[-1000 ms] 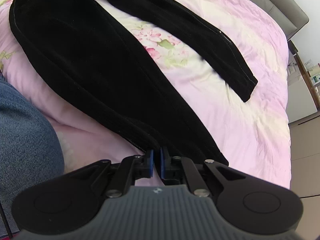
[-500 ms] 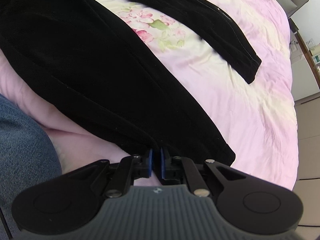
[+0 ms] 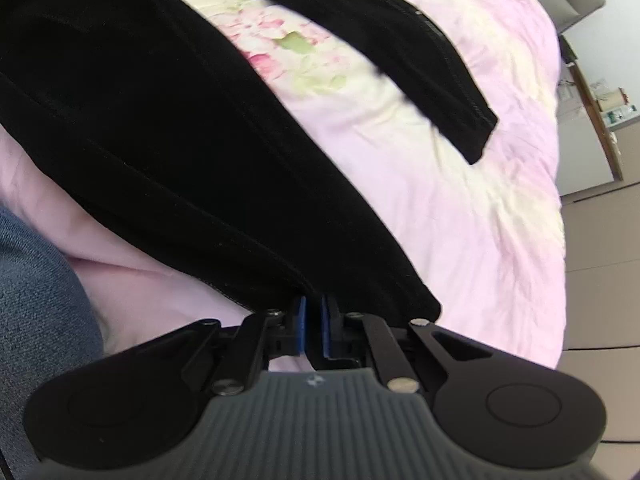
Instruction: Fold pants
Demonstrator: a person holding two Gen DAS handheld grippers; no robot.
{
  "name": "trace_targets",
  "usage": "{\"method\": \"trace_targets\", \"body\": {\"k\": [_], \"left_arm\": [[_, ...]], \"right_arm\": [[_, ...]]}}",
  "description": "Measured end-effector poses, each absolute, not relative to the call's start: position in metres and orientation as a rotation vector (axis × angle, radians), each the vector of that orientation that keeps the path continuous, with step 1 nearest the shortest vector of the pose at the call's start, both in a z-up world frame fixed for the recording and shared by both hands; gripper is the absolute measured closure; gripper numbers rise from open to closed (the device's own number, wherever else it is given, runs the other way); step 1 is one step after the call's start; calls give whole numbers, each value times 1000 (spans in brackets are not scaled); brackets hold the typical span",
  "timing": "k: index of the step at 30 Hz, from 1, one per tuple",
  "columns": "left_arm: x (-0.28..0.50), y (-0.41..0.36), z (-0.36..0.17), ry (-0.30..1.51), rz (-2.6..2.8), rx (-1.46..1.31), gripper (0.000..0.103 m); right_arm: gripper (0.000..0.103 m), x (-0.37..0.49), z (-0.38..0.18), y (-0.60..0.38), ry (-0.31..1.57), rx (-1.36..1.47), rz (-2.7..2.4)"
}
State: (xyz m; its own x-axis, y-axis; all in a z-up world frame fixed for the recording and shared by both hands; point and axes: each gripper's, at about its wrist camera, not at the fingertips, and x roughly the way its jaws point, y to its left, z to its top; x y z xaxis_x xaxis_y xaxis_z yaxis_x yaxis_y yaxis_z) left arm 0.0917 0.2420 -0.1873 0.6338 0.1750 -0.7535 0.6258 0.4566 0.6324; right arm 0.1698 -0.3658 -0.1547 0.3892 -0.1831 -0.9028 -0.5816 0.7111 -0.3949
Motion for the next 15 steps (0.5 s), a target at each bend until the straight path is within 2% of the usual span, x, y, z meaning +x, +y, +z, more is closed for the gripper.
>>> {"method": "trace_targets", "body": {"k": [9,15], "left_arm": [[155,257,-142,900,-122,867,95],[242,255,-128,909,5,783,96]], "right_arm": [[103,179,-108,-375,951,-789,180],[103,218,-74,-376,850,-783,140]]}}
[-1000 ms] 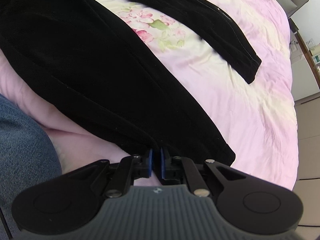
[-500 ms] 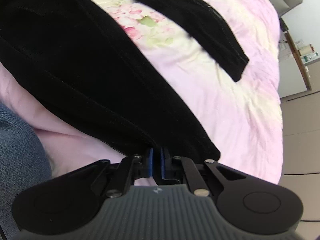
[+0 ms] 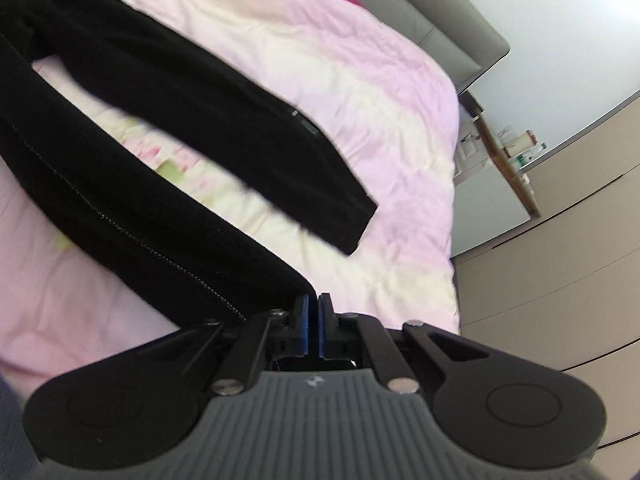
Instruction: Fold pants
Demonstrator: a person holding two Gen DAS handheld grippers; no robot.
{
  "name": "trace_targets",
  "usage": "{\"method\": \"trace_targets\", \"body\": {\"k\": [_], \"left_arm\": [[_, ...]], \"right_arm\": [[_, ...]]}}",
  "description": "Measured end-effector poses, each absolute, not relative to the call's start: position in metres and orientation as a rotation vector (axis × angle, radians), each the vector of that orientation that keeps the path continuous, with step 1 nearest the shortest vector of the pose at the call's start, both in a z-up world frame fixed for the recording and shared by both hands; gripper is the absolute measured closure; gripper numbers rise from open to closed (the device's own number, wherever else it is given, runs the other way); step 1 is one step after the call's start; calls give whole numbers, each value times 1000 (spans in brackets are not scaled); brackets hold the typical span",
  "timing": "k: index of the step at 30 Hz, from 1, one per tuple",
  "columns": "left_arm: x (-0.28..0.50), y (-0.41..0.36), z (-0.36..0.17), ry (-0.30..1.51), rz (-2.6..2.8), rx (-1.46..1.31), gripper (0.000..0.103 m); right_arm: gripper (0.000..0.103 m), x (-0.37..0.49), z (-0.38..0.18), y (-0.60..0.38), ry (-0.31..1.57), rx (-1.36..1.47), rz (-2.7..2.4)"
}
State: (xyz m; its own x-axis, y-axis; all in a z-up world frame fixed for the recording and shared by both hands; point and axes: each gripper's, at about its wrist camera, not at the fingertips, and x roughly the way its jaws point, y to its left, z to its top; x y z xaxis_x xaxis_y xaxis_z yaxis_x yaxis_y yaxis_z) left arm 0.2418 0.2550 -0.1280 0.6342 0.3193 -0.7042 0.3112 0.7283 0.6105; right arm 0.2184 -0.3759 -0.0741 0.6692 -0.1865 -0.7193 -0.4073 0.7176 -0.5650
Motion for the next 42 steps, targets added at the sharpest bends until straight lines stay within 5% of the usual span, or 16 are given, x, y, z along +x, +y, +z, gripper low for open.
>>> {"method": "trace_targets", "body": {"k": [12,19,27,34,42], "left_arm": [[418,288,-134,919,208,806,95],[398,206,-166,1079,246,829,95],[388,207,-182,1117,238,728,95],[369,227,-130,1036,236,633,95],[426,227,-187,1084,309,516,92]], "right_arm": [[103,396,-72,-363,797,-735,92],[103,505,-134,-341,883,-727,77],[103,546,-210,-331,1014,-772,80],[103,549,-176,-338,945,-683,59],[103,599,-217,-316,1001,-699,-6]]}}
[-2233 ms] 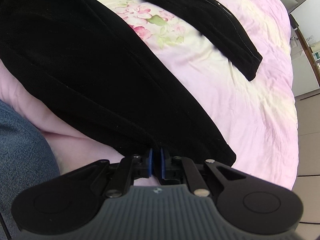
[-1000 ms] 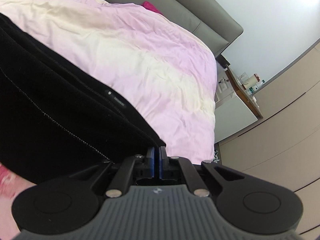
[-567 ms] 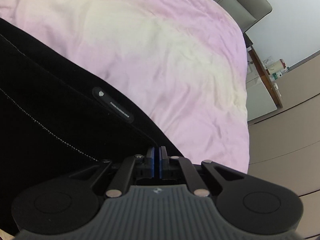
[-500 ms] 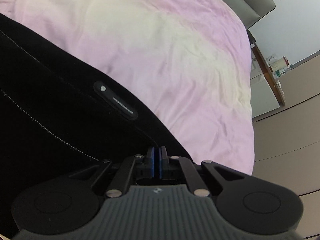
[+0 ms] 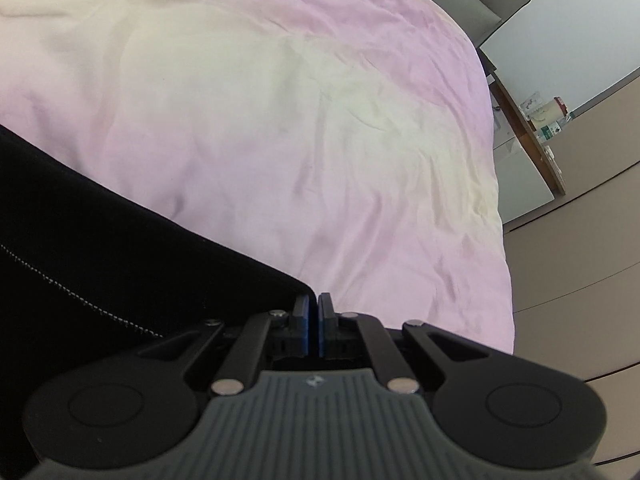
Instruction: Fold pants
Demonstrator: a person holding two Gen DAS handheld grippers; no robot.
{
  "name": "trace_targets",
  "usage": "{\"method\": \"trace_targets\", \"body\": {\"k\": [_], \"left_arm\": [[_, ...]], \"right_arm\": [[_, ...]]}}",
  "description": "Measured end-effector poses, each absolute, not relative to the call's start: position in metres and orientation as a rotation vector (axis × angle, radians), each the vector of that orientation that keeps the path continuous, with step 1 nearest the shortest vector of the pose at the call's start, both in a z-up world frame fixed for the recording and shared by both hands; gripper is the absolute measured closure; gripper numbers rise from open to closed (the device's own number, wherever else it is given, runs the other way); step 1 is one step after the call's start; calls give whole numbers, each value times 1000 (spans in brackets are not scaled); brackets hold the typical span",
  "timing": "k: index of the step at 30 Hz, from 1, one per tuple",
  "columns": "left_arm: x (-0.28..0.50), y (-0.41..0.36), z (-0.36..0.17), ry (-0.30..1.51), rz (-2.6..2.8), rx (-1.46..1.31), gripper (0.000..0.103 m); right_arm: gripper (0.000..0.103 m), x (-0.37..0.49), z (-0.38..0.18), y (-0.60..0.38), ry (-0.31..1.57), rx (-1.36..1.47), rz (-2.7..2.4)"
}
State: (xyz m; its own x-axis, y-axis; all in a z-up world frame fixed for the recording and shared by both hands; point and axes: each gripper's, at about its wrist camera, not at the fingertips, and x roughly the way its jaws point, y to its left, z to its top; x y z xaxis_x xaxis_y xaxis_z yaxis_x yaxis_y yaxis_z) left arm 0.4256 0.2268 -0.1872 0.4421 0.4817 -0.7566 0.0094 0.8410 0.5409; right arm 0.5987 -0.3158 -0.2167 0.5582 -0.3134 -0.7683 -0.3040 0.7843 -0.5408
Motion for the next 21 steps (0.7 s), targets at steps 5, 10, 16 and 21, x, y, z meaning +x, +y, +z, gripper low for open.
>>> {"method": "trace_targets", "body": {"k": [5,10,16,21], "left_arm": [[419,231,-178,1068,292,482,56],[404,256,-124,989,268,304,28],[341,287,-89,957,297,106,26],[264,326,-91,960,357,-110,25]], "right_arm": [[92,595,-229,-309,958,-713,-43],[51,584,-196,-315,894,-644,-68],[51,536,-158,-305,904,-419,33],[50,463,-157,-269,921,-242,163]]}}
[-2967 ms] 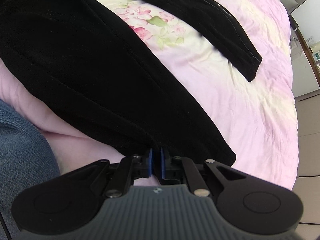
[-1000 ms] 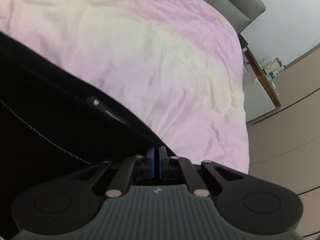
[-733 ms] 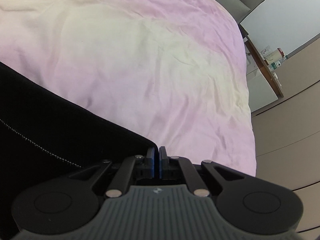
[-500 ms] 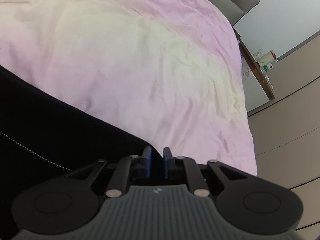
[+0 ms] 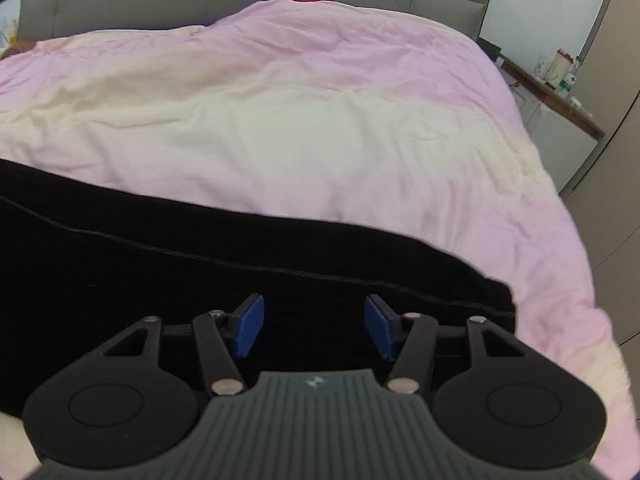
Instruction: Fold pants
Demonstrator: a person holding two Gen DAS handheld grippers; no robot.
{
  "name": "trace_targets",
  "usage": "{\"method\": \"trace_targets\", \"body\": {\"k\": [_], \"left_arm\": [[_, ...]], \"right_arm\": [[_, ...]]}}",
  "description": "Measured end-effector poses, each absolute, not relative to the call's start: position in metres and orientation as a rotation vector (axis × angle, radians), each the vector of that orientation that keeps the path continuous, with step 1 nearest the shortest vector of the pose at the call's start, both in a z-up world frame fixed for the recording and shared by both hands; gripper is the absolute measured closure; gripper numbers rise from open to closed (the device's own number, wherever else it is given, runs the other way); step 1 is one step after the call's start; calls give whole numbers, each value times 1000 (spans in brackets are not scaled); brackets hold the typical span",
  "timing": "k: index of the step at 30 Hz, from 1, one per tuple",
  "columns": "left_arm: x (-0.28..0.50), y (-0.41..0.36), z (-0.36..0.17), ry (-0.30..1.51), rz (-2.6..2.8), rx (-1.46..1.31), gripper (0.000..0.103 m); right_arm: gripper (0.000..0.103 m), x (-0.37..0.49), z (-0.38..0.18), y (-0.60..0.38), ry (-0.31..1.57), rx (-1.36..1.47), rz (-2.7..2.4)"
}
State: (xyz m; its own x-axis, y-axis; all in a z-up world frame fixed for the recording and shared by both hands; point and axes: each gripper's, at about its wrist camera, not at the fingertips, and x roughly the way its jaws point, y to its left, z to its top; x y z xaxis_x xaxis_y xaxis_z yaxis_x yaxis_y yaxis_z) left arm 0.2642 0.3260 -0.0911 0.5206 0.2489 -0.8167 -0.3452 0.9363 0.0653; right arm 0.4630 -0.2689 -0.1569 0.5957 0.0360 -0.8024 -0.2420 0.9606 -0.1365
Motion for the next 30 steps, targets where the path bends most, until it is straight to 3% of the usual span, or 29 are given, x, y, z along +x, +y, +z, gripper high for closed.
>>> {"method": "trace_targets", "body": {"k": [6,12,23,24,26,30], "left_arm": [[184,367,-126,995,423,-360,25],[141,388,-170,896,430,-724,25],[153,403,-226,769,403,-1028,25],[155,405,-233,758,398,-1044,27],[160,407,-231,728,365,-1044,49],[175,403,-198,736,388,-929,65]], "right_arm": [[50,374,-174,-202,950,-96,322],[50,304,-197,-127,971,14,411],[50,256,-225,-17,972,102,467],[50,259,-227,-9,964,101,466],[50,264,-229,8,933,81,467],[51,261,-219,36,759,-30,445]]}}
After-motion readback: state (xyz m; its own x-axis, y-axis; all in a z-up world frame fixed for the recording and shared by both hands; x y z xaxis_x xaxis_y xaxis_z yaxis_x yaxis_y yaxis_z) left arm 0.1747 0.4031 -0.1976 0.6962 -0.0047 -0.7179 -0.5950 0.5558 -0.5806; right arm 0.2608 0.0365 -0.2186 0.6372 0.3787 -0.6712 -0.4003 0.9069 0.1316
